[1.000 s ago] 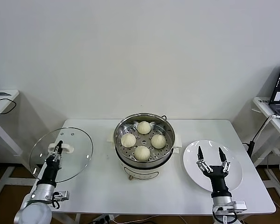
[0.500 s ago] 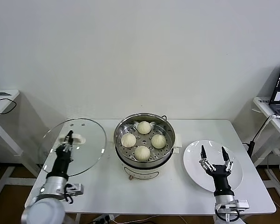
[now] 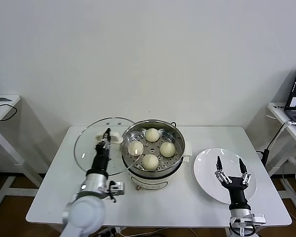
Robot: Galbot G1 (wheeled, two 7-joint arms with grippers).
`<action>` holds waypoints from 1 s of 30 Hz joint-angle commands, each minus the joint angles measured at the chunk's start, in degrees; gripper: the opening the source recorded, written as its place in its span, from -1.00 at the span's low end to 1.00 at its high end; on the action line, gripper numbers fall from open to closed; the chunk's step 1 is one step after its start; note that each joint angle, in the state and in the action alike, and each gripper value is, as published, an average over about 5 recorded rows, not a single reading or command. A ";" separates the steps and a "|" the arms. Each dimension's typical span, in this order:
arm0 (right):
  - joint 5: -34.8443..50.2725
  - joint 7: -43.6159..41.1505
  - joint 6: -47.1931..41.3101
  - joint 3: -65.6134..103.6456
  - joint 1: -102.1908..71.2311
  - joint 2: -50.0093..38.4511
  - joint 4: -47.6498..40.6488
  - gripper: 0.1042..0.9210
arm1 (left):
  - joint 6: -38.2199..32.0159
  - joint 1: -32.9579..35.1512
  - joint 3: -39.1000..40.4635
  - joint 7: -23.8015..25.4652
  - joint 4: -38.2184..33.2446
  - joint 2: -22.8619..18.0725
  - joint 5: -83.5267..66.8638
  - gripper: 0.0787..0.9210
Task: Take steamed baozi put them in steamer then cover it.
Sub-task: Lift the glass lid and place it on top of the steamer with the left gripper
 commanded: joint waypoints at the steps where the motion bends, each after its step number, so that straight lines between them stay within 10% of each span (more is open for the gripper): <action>1: -1.48 0.12 0.14 0.43 -0.26 0.82 -0.71 0.76 | 8.75 -13.31 14.87 4.07 7.22 -3.71 4.00 -0.75; 30: -4.40 0.25 0.35 -0.74 0.15 2.33 -2.44 0.76 | 7.63 -15.19 16.17 2.59 21.65 -16.98 10.60 -0.75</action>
